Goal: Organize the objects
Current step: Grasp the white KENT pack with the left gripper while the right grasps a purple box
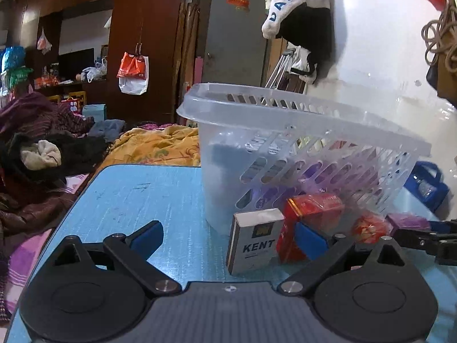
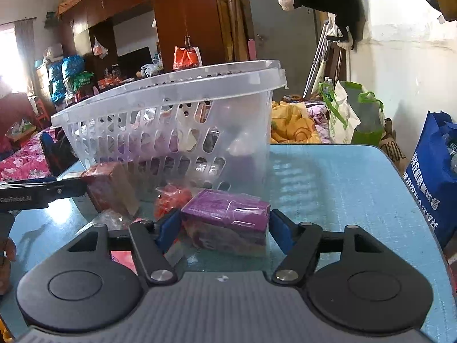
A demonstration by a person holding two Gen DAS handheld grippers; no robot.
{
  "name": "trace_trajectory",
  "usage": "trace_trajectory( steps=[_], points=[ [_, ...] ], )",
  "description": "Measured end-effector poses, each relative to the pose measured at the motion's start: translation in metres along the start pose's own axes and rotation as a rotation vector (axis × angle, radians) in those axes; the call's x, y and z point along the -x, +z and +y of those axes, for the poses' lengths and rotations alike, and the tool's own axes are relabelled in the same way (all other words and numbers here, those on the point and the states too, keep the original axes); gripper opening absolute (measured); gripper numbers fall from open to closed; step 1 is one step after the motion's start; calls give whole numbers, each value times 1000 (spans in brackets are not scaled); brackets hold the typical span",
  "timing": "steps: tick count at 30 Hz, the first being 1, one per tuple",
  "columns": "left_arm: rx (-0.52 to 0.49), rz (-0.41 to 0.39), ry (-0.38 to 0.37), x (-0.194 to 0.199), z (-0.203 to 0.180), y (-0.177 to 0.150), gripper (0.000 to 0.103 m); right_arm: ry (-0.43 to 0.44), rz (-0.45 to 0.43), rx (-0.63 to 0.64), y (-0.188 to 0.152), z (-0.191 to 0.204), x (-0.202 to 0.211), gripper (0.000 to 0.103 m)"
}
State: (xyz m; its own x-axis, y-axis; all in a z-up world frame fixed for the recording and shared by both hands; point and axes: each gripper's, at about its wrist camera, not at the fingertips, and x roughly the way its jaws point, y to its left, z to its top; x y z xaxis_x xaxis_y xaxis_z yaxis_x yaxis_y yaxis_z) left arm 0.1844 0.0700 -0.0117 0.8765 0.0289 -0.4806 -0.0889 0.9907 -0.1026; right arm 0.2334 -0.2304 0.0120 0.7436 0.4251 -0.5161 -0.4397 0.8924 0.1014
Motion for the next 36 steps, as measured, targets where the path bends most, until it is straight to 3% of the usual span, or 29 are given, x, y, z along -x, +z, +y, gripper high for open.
trace_trajectory(
  steps=[4,8,10,12,13,18,28,36],
  points=[
    [-8,17,47,-5,-4,0,93,-9,2,9,0,2,0,70],
    [-7,21,13,-4,-3,0,86,-9,1,9,0,1,0,70],
    [-15,14,-1,-3,-5,0,72,-7,2,7,-1,2,0,69],
    [-28,13,-19,-2,-7,-1,49,-6,1,4,-2,2,0,69],
    [-30,15,-25,-3,-9,-2,42,-6,0,2,-2,1,1,69],
    [0,1,-51,2,-4,-4,42,-5,-5,-14,-4,0,3,69],
    [12,-152,-70,28,-4,-10,42,-9,-48,-15,-4,0,11,69],
    [17,-172,-94,29,-1,-8,42,-2,-76,-7,-4,2,15,69]
  ],
)
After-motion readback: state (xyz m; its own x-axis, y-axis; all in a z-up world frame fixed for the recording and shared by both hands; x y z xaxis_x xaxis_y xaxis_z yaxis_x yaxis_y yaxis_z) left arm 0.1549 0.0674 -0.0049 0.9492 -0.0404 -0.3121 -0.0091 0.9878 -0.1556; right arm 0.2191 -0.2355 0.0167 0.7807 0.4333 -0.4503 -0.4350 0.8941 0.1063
